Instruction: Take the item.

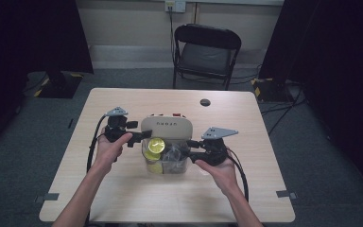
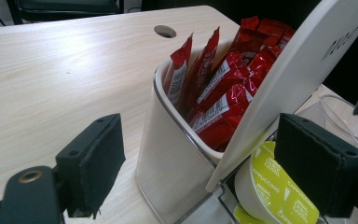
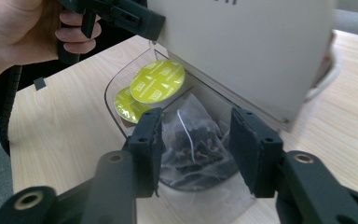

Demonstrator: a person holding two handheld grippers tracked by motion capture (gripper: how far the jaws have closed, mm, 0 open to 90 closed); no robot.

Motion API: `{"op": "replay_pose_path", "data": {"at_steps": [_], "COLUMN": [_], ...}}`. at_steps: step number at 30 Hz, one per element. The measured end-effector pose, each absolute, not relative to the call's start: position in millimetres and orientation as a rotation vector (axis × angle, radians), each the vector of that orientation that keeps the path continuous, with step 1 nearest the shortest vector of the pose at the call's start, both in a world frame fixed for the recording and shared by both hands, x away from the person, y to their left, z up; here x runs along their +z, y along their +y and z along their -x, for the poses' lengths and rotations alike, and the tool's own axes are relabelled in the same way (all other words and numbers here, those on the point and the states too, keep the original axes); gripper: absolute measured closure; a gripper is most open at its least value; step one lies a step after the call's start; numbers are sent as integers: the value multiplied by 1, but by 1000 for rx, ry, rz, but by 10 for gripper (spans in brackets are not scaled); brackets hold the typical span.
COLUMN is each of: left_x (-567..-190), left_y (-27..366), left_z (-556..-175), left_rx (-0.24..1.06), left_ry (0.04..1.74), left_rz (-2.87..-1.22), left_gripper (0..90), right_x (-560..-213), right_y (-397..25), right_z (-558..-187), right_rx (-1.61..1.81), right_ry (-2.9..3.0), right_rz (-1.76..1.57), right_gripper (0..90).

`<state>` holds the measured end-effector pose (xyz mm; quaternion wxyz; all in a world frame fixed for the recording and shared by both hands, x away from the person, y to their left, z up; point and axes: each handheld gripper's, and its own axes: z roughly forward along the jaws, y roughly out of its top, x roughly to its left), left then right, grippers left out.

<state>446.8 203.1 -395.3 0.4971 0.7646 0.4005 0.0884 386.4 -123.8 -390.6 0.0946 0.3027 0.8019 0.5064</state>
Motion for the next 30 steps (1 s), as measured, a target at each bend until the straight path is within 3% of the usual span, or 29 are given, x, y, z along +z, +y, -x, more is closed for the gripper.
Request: {"op": "replay_pose_path", "data": {"at_steps": [3, 22, 30], "left_x": [-395, -398, -398], "left_y": [203, 202, 202], "left_z": [-447, -447, -447], "left_rx": [216, 205, 212], "left_ry": [973, 970, 973], "left_rz": [-1854, -1852, -1852], "left_gripper": [156, 154, 155], "right_x": [-393, -409, -410], "right_y": [-117, -99, -99], "right_z": [-390, -401, -402], "right_rx": [1499, 1441, 1461], "right_ry": [2397, 2490, 2501], "right_rz": [-879, -849, -864], "right_gripper": [604, 644, 787]}}
